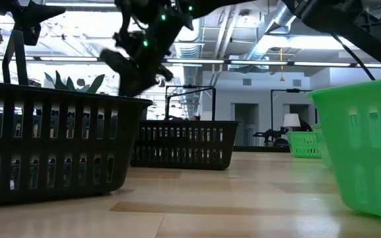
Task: Stack baskets on shelf by color
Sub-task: Put the black bin on the shelf
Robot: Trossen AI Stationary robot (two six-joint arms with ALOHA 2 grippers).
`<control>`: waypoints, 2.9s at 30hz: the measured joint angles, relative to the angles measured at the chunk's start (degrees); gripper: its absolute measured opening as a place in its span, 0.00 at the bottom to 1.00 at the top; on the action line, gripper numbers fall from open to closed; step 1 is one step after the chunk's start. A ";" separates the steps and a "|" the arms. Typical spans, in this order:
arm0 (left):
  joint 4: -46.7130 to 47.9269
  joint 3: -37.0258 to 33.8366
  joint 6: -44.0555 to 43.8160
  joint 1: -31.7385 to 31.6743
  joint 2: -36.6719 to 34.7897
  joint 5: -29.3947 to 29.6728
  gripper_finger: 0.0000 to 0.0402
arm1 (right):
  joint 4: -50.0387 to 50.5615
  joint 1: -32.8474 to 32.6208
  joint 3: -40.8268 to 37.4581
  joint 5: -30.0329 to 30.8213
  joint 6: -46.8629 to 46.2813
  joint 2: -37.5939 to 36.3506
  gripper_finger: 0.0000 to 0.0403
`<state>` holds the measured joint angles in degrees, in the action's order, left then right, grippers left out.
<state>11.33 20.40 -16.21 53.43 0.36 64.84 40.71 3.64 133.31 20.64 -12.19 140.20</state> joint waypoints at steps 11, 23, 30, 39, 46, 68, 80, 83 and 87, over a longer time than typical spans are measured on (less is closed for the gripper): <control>0.00 0.00 -0.09 0.00 0.02 0.00 0.48 | -2.61 -0.28 0.12 -4.46 0.18 3.60 0.33; 0.02 0.00 -0.09 0.00 0.02 0.02 0.48 | -14.34 1.11 0.10 -6.39 5.46 3.32 0.33; 0.00 0.00 -0.09 0.00 0.02 0.02 0.48 | -17.98 2.34 0.09 -8.85 9.28 2.86 0.33; 0.42 0.00 -0.57 0.00 0.02 -0.23 0.48 | -0.59 -3.40 0.10 -17.95 3.30 -2.42 0.30; 2.19 0.00 -2.97 0.00 0.02 -0.55 0.48 | 2.63 -11.14 0.04 -20.62 4.05 -2.22 0.29; 2.54 0.00 -4.09 0.00 0.02 -0.59 0.48 | 3.88 -6.36 -0.28 -12.76 3.18 3.10 0.29; 2.96 0.00 -4.07 0.00 0.02 -0.57 0.48 | 6.67 -3.10 1.17 -7.34 3.46 0.07 0.29; 3.13 0.00 -4.09 0.00 0.02 -0.52 0.48 | 5.07 -3.48 1.36 -6.91 3.46 -1.04 0.29; 3.17 0.01 -4.09 0.00 0.02 -0.42 0.48 | 1.32 -4.38 1.25 -6.68 4.73 -2.07 0.29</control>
<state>14.50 20.41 -20.29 53.43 0.38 64.42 42.03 -0.74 134.56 13.96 -7.45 138.13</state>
